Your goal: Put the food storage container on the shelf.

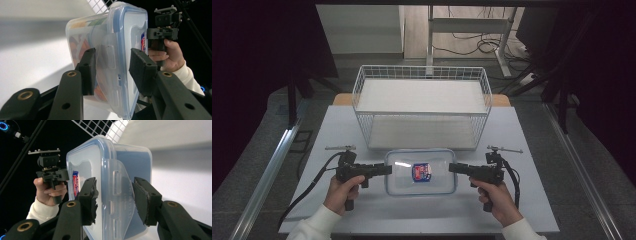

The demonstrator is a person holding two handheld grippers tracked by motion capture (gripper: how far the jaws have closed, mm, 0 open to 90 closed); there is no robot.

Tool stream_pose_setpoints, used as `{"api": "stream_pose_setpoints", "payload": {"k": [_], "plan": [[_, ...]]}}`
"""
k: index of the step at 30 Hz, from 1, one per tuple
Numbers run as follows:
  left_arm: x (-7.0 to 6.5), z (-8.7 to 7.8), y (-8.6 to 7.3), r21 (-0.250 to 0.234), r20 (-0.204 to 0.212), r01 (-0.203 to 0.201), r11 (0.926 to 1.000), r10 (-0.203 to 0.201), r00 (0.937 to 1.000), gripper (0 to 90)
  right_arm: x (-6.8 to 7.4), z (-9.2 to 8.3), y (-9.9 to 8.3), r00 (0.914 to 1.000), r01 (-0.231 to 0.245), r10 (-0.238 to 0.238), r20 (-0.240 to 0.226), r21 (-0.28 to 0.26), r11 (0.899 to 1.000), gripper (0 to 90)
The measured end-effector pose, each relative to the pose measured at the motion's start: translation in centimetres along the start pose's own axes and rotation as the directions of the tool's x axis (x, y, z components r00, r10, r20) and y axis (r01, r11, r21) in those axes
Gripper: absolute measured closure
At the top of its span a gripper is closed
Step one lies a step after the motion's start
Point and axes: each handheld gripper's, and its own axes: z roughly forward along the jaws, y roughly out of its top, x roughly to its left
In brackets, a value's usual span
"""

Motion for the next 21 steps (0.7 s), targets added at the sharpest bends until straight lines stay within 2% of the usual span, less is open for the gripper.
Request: {"api": "stream_pose_setpoints", "payload": {"k": [1,9,10,12,14,15,16,21], "plan": [[-0.4,-0.3,0.6,-0.005,-0.001,-0.012,0.9999,0.012,0.9999,57.9,0.7,-0.2,0.7,0.9999,0.016,-0.016,0.002,-0.008,1.000,54.4],[-2.5,-1.5,3.5,-0.027,-0.007,-0.067,0.9974,0.066,0.9978,57.8,3.2,-0.9,3.6,0.9977,0.067,-0.067,-0.005,-0.019,0.998,54.4],[-2.8,-1.6,4.0,-0.029,-0.010,-0.074,0.9968,0.074,0.9972,57.8,3.8,-1.2,4.5,0.9958,0.091,-0.091,-0.003,-0.022,0.996,54.4],[-3.2,-1.7,4.8,-0.038,-0.010,-0.081,0.9960,0.080,0.9967,57.8,4.1,-1.3,4.8,0.9951,0.098,-0.098,-0.003,-0.026,0.995,54.4],[-3.5,-1.8,5.7,-0.046,-0.017,-0.090,0.9948,0.090,0.9958,57.7,4.7,-1.6,6.3,0.9931,0.118,-0.118,0.002,-0.032,0.993,54.4],[-3.8,-1.9,6.4,-0.053,-0.015,-0.094,0.9942,0.093,0.9955,57.7,4.9,-1.6,6.6,0.9928,0.120,-0.120,0.002,-0.034,0.992,54.4],[-3.8,-1.9,6.4,-0.053,-0.015,-0.094,0.9942,0.093,0.9955,57.6,4.9,-1.6,6.6,0.9928,0.120,-0.120,0.002,-0.034,0.992,54.4],[-4.7,-2.3,8.9,-0.068,-0.016,-0.124,0.9899,0.123,0.9922,57.6,6.2,-2.1,9.3,0.9873,0.159,-0.159,0.004,-0.044,0.986,54.4]]}}
